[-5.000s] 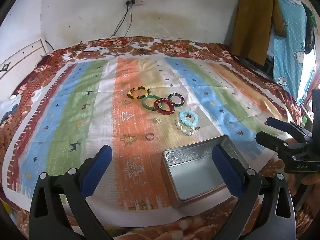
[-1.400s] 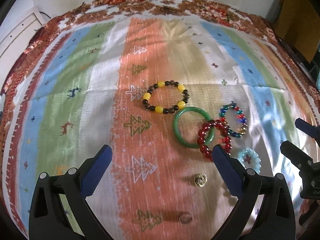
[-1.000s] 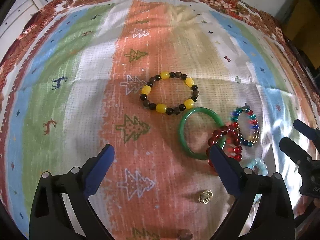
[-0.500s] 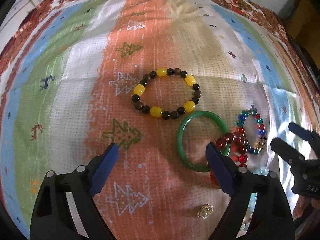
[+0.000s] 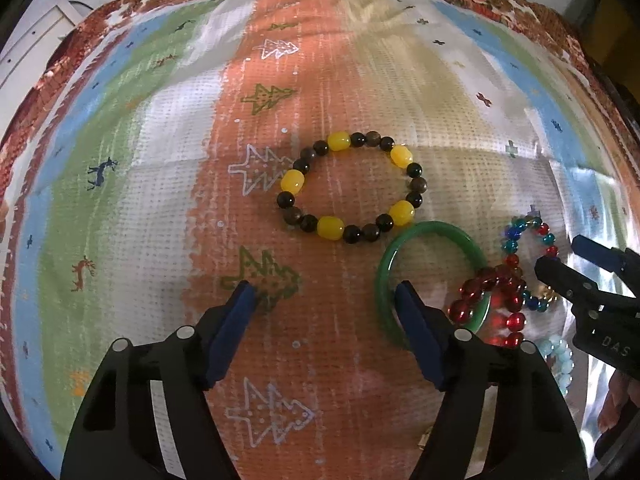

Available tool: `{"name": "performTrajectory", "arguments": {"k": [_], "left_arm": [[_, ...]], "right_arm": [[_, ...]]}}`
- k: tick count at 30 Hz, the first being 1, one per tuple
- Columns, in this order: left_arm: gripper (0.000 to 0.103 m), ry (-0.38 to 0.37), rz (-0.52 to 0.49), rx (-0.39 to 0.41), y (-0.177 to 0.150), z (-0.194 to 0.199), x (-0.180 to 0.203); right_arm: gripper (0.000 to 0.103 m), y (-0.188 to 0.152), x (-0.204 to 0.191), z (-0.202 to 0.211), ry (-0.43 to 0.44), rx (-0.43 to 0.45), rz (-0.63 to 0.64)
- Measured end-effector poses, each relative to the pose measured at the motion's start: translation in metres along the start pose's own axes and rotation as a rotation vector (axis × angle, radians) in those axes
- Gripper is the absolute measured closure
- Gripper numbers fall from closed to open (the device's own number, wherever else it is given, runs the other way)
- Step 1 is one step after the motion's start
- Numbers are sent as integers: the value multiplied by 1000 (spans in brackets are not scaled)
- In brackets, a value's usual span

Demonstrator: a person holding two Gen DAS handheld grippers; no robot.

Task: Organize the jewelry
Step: 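Close the left tool on the green bangle while the right tool grips the multicolour bracelet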

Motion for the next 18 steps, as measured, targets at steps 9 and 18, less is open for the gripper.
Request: {"name": "performTrajectory", "arguments": {"k": [9, 18], "left_arm": [[74, 30, -22, 22, 0, 1, -9], [96, 26, -37, 35, 7, 16, -14]], "right_arm": [[69, 1, 7, 4, -14, 12, 2], [93, 4, 6, 18, 23, 39, 23]]}}
Point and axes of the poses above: each gripper's, at about its wrist camera, not at the fingertips, and z roughly against the way its jaws point, x to its right, y to its top, the point moved 5 cm from there along -z, roughly the way its jaws point, and after that the axes turned 15 degrees about x, right-handed, at the moved point
